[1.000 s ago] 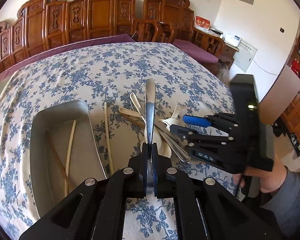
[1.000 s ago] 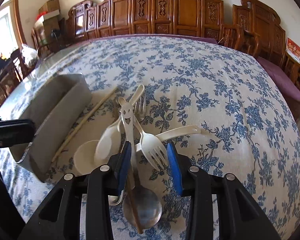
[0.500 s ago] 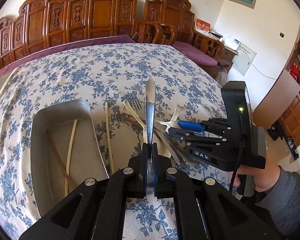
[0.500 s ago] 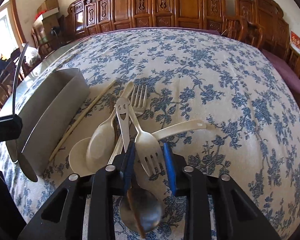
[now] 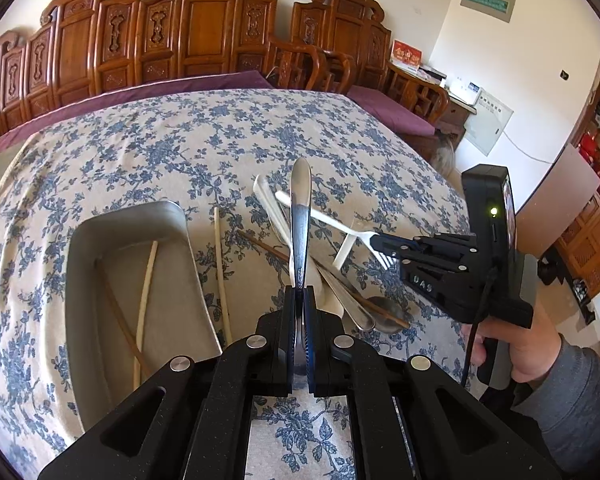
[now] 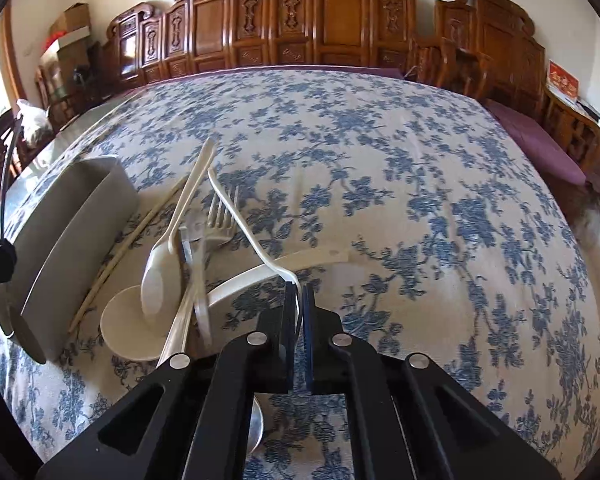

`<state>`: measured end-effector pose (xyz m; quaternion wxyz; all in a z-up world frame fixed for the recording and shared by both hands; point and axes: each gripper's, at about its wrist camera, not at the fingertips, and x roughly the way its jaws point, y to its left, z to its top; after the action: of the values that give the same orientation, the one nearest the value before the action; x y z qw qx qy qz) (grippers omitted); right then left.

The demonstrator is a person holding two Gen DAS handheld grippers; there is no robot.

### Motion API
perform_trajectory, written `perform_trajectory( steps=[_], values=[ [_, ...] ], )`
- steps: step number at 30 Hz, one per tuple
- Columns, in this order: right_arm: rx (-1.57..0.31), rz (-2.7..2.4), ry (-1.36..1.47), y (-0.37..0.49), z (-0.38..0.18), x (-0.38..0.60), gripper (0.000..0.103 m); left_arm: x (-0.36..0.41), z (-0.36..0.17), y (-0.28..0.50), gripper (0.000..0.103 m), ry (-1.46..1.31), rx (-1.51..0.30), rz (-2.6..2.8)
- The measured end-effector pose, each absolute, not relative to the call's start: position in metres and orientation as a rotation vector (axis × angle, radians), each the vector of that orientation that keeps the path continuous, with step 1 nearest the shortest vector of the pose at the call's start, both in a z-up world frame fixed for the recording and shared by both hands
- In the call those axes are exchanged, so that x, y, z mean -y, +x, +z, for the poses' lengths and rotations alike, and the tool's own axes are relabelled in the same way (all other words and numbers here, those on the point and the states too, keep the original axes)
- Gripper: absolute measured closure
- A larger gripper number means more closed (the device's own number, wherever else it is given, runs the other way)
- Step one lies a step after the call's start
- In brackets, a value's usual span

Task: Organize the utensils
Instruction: 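Carry the metal knife with the left gripper into the grey tray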

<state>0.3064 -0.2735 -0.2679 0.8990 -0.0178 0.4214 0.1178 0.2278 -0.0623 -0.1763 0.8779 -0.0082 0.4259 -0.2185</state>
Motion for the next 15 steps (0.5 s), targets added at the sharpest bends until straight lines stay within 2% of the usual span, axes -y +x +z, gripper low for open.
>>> perform_trajectory(
  steps=[15],
  values=[
    [-0.795,0.235,0.05,0.3,-0.244,0.28,0.099,0.007,-0.159,0.238,0.1,-0.066,-0.867,-0.361]
  ],
)
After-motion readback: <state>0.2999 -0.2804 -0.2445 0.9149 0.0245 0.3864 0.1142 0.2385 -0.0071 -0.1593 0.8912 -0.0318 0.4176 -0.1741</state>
